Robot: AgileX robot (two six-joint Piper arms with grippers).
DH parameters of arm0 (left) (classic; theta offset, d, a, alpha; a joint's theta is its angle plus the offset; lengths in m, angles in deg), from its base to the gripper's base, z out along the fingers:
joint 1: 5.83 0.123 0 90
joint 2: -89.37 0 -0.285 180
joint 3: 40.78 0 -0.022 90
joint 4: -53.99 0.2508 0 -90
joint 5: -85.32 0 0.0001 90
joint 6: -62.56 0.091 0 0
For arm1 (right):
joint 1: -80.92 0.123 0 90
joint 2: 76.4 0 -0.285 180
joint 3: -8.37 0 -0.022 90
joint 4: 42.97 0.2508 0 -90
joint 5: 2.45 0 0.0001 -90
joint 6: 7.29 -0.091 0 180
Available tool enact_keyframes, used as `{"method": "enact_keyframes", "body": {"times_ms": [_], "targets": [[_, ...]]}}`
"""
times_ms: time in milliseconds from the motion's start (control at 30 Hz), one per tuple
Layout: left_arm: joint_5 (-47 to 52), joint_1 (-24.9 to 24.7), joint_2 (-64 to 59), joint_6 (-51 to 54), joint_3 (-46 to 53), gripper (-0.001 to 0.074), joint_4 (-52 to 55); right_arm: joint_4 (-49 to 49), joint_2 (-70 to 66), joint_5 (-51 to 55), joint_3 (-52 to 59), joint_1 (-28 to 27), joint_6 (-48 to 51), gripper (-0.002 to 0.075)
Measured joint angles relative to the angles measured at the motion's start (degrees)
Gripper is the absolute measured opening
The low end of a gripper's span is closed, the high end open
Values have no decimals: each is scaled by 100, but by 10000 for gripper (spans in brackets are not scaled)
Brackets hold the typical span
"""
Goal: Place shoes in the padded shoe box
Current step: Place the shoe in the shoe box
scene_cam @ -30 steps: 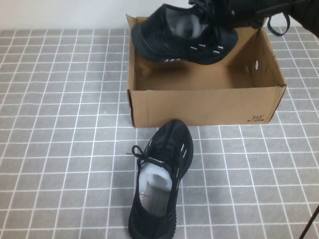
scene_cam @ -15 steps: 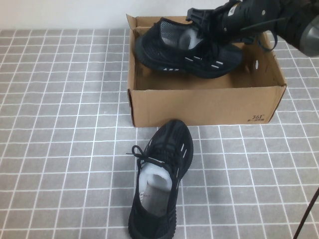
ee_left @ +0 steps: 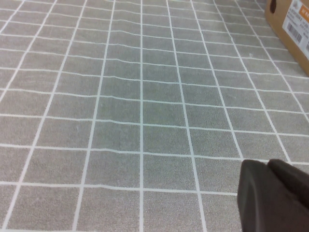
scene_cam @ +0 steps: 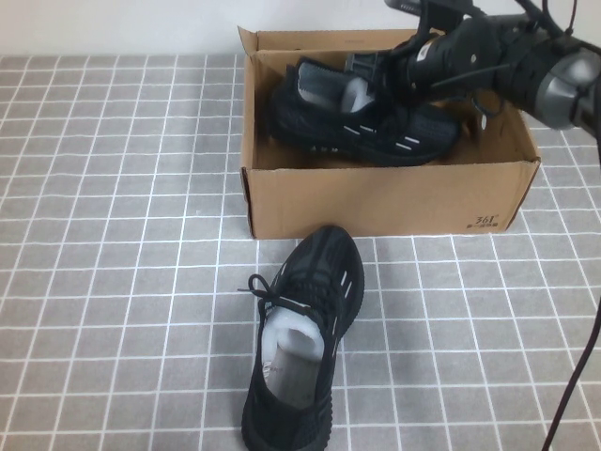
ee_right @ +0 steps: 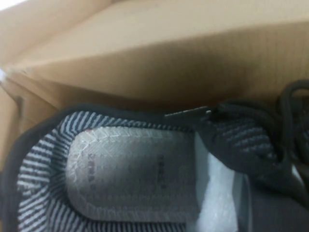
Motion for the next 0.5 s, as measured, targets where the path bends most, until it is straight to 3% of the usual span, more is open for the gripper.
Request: {"method": "enact_keyframes", "body": {"times_ms": [300,367,500], "targets": [[0,0,0,0,0,-4,0,1,-243,-142,0,0,559,6],[0,0,0,0,0,-4,0,58,-243,-155,0,0,572,50],[0,0,0,0,0,-4,0,304,-135,-205,0,47,693,227]]}}
